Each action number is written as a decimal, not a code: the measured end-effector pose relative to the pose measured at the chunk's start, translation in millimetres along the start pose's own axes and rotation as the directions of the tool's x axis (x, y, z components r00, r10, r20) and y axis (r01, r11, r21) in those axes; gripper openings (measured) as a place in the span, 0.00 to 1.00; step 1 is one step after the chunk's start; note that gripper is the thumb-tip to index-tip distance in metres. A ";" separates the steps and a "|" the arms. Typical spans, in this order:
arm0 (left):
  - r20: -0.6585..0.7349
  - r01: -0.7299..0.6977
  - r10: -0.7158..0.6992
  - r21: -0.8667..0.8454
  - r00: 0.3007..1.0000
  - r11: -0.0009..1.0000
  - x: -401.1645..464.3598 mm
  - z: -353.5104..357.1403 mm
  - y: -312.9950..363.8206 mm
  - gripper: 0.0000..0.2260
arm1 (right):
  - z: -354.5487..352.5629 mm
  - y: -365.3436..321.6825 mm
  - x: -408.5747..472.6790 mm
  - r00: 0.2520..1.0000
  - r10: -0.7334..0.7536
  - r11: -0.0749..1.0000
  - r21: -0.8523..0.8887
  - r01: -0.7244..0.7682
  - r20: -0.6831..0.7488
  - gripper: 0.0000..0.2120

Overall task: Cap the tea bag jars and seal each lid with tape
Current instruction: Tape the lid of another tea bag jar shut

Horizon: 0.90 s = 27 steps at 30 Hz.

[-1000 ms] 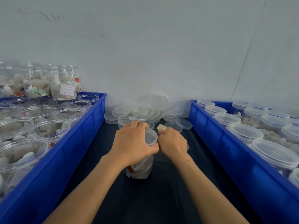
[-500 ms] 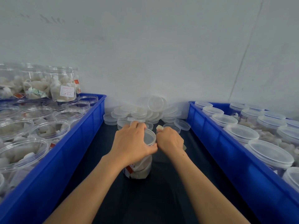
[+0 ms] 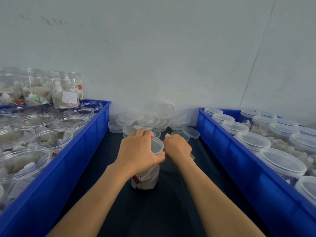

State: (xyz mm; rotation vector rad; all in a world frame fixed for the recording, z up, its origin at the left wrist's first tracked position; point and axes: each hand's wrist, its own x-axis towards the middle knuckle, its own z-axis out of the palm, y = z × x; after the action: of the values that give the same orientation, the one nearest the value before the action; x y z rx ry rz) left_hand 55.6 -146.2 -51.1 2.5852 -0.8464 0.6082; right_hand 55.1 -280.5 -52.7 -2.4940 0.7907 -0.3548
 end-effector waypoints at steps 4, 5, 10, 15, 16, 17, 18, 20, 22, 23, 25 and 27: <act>0.002 -0.021 0.021 -0.032 1.000 0.999 -4.2 -5.5 2.1 0.29 | -0.8 2.5 6.1 1.000 0.026 1.000 -0.011 -0.026 0.003 0.18; 0.008 -0.044 0.044 -0.062 0.999 0.997 -9.1 -5.4 2.9 0.29 | -6.1 6.7 7.1 0.999 0.044 0.998 -0.047 -0.044 0.016 0.18; 0.029 -0.045 0.048 -0.093 0.998 0.995 -9.1 -5.5 1.5 0.28 | -18.8 19.5 22.4 0.997 -0.079 0.969 -0.234 0.081 0.020 0.16; 0.016 -0.056 0.057 -0.088 0.998 0.995 -5.9 -2.7 0.0 0.30 | -14.6 17.8 12.6 0.994 -0.106 0.989 0.110 0.103 0.020 0.19; 0.015 -0.055 0.056 -0.087 0.998 0.995 -6.6 -2.8 0.2 0.30 | -15.4 18.7 12.6 0.993 -0.113 0.977 0.186 0.106 0.027 0.20; 0.015 -0.053 0.055 -0.085 0.998 0.995 -6.4 -3.0 0.6 0.30 | -16.5 19.1 10.8 0.992 -0.120 0.959 0.263 0.105 0.041 0.20; 0.016 -0.052 0.054 -0.082 0.998 0.995 -5.7 -2.9 0.5 0.30 | -16.6 19.6 11.3 0.989 -0.140 0.941 0.318 0.117 0.050 0.18; 0.030 -0.053 0.055 -0.078 0.998 0.996 -3.3 -3.4 -0.1 0.31 | -19.2 20.0 10.5 0.982 -0.132 0.894 0.445 0.058 0.138 0.14; 0.045 -0.047 0.051 -0.087 0.998 0.995 -2.3 -4.3 -1.0 0.31 | -20.6 22.4 11.4 0.970 -0.126 0.886 0.463 0.016 0.208 0.08; 0.051 -0.047 0.052 -0.091 0.997 0.995 -1.7 -4.8 -1.4 0.31 | -21.1 24.4 11.0 0.966 -0.149 0.903 0.426 0.046 0.212 0.07; 0.061 -0.047 0.053 -0.098 0.997 0.994 -0.9 -5.4 -1.8 0.31 | -22.3 29.7 7.5 0.964 -0.166 0.918 0.389 0.075 0.206 0.06; 0.068 -0.040 0.047 -0.103 0.997 0.994 -0.8 -5.5 -1.8 0.30 | -21.6 37.9 0.4 0.966 -0.190 0.899 0.426 0.099 0.176 0.08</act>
State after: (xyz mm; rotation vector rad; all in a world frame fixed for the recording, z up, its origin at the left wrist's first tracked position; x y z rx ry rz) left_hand 54.6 -141.9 -47.2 2.5155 -0.9337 0.4755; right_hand 29.5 -315.8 -54.5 -2.1442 0.3907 -0.2667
